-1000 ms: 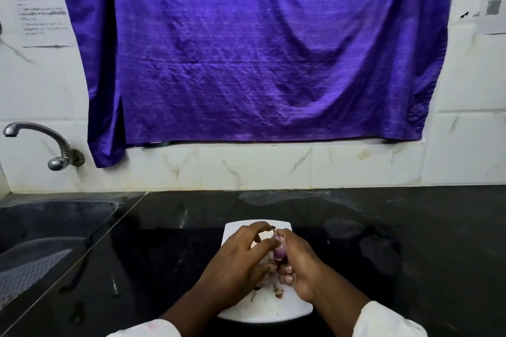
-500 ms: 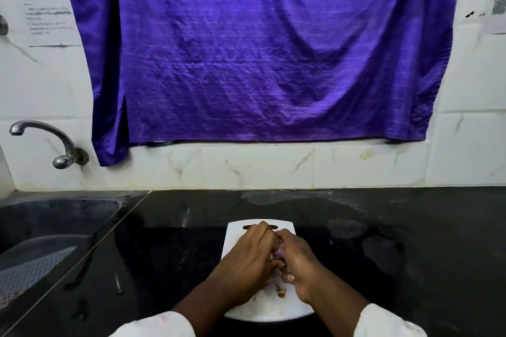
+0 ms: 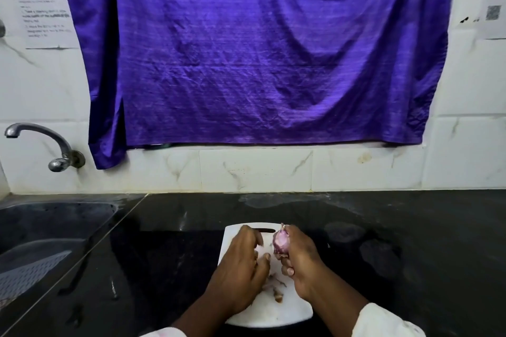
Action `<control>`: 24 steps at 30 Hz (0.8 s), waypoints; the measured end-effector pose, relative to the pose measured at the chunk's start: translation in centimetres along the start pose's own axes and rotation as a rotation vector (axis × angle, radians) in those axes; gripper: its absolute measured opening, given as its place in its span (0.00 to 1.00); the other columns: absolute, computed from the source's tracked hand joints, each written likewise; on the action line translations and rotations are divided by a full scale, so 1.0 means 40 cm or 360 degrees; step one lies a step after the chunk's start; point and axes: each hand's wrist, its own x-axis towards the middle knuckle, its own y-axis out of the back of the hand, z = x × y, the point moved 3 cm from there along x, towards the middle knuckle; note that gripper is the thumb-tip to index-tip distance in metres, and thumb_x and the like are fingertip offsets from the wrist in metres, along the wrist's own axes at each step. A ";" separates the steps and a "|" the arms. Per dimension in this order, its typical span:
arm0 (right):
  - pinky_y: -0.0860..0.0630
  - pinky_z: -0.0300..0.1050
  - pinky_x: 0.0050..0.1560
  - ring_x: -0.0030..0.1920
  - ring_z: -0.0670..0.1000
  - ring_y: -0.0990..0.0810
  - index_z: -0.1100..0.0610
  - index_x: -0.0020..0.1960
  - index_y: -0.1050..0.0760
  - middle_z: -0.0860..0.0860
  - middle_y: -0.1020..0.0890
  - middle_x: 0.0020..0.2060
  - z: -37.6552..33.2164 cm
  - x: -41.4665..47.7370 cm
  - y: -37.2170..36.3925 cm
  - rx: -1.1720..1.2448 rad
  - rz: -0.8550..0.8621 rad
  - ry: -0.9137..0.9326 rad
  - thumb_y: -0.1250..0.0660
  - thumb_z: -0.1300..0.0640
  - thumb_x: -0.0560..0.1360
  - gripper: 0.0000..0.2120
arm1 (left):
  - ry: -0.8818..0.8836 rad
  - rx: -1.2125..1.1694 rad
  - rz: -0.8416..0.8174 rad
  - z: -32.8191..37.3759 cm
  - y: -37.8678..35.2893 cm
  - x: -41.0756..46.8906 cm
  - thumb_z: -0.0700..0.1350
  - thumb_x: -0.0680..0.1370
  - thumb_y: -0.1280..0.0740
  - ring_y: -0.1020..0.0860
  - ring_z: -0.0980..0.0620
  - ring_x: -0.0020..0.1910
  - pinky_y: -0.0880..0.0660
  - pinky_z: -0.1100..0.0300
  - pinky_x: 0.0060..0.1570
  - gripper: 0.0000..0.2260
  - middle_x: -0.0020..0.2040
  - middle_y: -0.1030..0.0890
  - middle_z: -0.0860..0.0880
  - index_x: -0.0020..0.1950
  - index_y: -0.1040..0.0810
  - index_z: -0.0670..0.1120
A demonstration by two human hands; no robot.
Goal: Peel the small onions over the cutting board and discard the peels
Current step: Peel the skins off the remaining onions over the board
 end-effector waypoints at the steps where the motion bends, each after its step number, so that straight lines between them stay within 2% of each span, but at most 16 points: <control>1: 0.36 0.35 0.21 0.19 0.46 0.30 0.59 0.43 0.24 0.51 0.24 0.25 0.000 -0.005 -0.001 -0.0024 -0.0021 0.0012 0.46 0.54 0.83 0.17 | 0.0119 -0.0141 0.0072 0.005 0.006 0.007 0.50 0.83 0.36 0.27 0.58 0.50 0.30 0.68 0.47 0.06 0.52 0.29 0.61 0.55 0.34 0.57; 3: 0.32 0.38 0.28 0.28 0.47 0.25 0.58 0.44 0.24 0.52 0.20 0.32 0.010 0.004 -0.007 -0.0100 -0.0056 0.0054 0.47 0.52 0.84 0.18 | 0.0332 -0.0427 0.0144 0.018 0.012 0.024 0.53 0.83 0.35 0.22 0.57 0.49 0.24 0.64 0.46 0.06 0.52 0.23 0.58 0.58 0.30 0.58; 6: 0.29 0.40 0.37 0.46 0.47 0.19 0.54 0.57 0.22 0.53 0.16 0.50 0.018 0.011 -0.017 -0.0153 -0.0092 0.0152 0.48 0.49 0.86 0.17 | 0.0498 -0.0716 0.0121 0.035 0.006 0.039 0.55 0.82 0.33 0.19 0.60 0.42 0.22 0.63 0.43 0.05 0.46 0.16 0.54 0.55 0.24 0.56; 7: 0.28 0.40 0.38 0.49 0.47 0.18 0.54 0.61 0.23 0.53 0.16 0.54 0.021 0.011 -0.019 -0.0159 -0.0105 0.0174 0.48 0.48 0.86 0.17 | 0.0499 -0.0742 0.0111 0.036 0.003 0.039 0.54 0.82 0.32 0.18 0.60 0.41 0.22 0.63 0.42 0.03 0.45 0.16 0.54 0.54 0.23 0.56; 8: 0.27 0.40 0.37 0.48 0.47 0.17 0.54 0.62 0.23 0.53 0.16 0.53 0.024 0.012 -0.020 -0.0151 -0.0130 0.0185 0.48 0.48 0.86 0.18 | 0.0484 -0.0737 0.0101 0.036 0.000 0.038 0.53 0.83 0.32 0.17 0.60 0.41 0.21 0.62 0.42 0.02 0.44 0.15 0.54 0.54 0.22 0.56; 10: 0.25 0.36 0.33 0.41 0.44 0.16 0.56 0.59 0.22 0.51 0.15 0.46 0.026 0.008 -0.021 -0.0145 -0.0170 0.0194 0.48 0.49 0.87 0.18 | 0.0436 -0.0684 0.0086 0.035 -0.002 0.033 0.52 0.84 0.33 0.16 0.57 0.42 0.20 0.59 0.42 0.01 0.44 0.15 0.53 0.54 0.23 0.57; 13: 0.25 0.35 0.28 0.32 0.40 0.17 0.54 0.54 0.22 0.46 0.16 0.36 0.031 0.003 -0.029 -0.0096 -0.0172 0.0247 0.48 0.47 0.86 0.18 | 0.0264 -0.0470 0.0080 0.046 -0.006 0.029 0.50 0.86 0.39 0.19 0.56 0.46 0.22 0.59 0.46 0.05 0.45 0.18 0.56 0.53 0.25 0.55; 14: 0.25 0.35 0.29 0.34 0.40 0.17 0.52 0.54 0.22 0.45 0.16 0.36 0.035 0.001 -0.034 -0.0095 -0.0176 0.0262 0.48 0.45 0.86 0.18 | 0.0225 -0.0405 0.0090 0.051 -0.009 0.027 0.49 0.87 0.41 0.20 0.55 0.47 0.24 0.60 0.47 0.07 0.45 0.19 0.58 0.51 0.26 0.54; 16: 0.23 0.38 0.32 0.42 0.44 0.15 0.49 0.57 0.23 0.47 0.14 0.43 0.033 -0.013 -0.047 -0.0104 -0.0187 0.0287 0.48 0.40 0.84 0.20 | 0.0206 -0.0353 0.0120 0.053 -0.016 0.023 0.47 0.87 0.43 0.22 0.54 0.47 0.26 0.61 0.46 0.09 0.44 0.22 0.58 0.49 0.27 0.53; 19: 0.17 0.47 0.40 0.46 0.53 0.13 0.50 0.56 0.23 0.56 0.13 0.49 0.036 -0.022 -0.056 -0.0161 -0.0188 0.0323 0.46 0.32 0.80 0.24 | 0.0175 -0.0283 0.0118 0.052 -0.019 0.023 0.44 0.87 0.43 0.23 0.53 0.45 0.28 0.62 0.43 0.10 0.43 0.23 0.57 0.47 0.29 0.53; 21: 0.18 0.58 0.49 0.48 0.62 0.14 0.54 0.55 0.24 0.63 0.16 0.49 0.033 -0.029 -0.056 -0.0164 -0.0185 0.0375 0.44 0.31 0.78 0.28 | 0.0141 -0.0259 0.0091 0.060 -0.012 0.025 0.44 0.87 0.43 0.24 0.55 0.44 0.31 0.66 0.41 0.10 0.42 0.23 0.58 0.46 0.31 0.53; 22: 0.20 0.61 0.49 0.47 0.65 0.16 0.56 0.54 0.25 0.64 0.18 0.47 0.031 -0.036 -0.054 -0.0160 -0.0185 0.0403 0.43 0.31 0.77 0.29 | 0.0126 -0.0245 0.0058 0.063 -0.007 0.025 0.45 0.87 0.43 0.24 0.57 0.43 0.32 0.68 0.41 0.10 0.41 0.24 0.59 0.46 0.32 0.54; 24: 0.22 0.63 0.47 0.44 0.61 0.20 0.58 0.55 0.27 0.61 0.21 0.43 0.029 -0.044 -0.051 -0.0151 -0.0195 0.0453 0.42 0.30 0.75 0.31 | 0.0089 -0.0185 -0.0031 0.070 0.000 0.023 0.46 0.86 0.42 0.25 0.60 0.42 0.33 0.68 0.40 0.08 0.40 0.25 0.60 0.46 0.34 0.54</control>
